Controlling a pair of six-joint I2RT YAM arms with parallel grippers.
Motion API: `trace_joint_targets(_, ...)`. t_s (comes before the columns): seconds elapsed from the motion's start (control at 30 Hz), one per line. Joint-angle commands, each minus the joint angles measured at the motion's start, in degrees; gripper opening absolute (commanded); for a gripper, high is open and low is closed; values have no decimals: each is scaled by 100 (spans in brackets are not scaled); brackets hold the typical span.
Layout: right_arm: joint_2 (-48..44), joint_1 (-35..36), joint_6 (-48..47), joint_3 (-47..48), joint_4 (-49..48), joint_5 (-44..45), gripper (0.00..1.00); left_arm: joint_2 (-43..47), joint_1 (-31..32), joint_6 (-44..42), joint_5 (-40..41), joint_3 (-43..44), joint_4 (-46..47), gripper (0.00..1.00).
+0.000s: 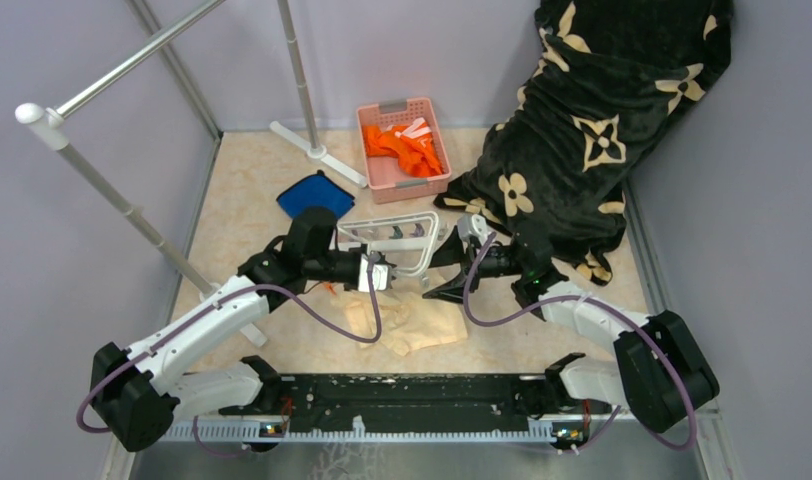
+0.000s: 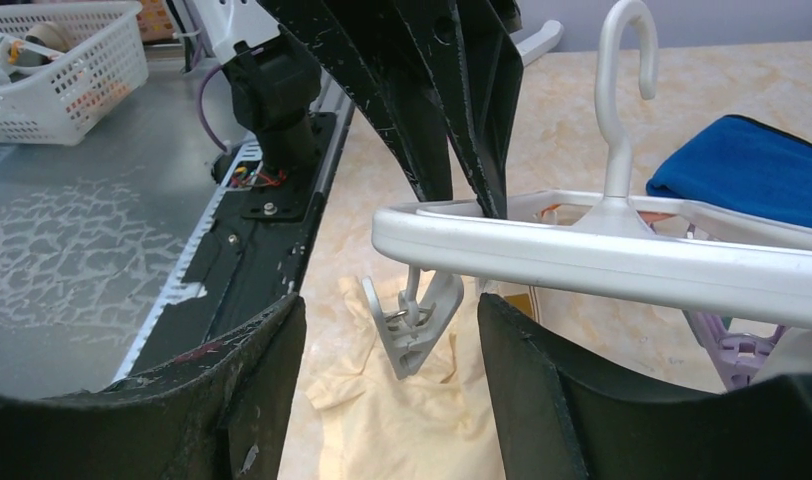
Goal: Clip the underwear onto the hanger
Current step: Open the clamp at the hanger.
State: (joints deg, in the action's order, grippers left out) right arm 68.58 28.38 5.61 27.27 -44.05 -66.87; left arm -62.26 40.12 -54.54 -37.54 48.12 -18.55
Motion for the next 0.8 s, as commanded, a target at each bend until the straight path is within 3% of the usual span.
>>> trace_joint_targets(0.0, -114, 60, 205, 20, -574, -239, 63, 21, -13, -255, -70, 334, 220, 0)
trace_joint_targets(0.47, 53, 56, 644, 33, -1172, -226, 60, 3, -13, -252, -106, 343, 211, 0)
trace_joint_targets(0.77, 129, 62, 692, 41, -1162, -252, 48, -5, -12, -261, -91, 343, 211, 0)
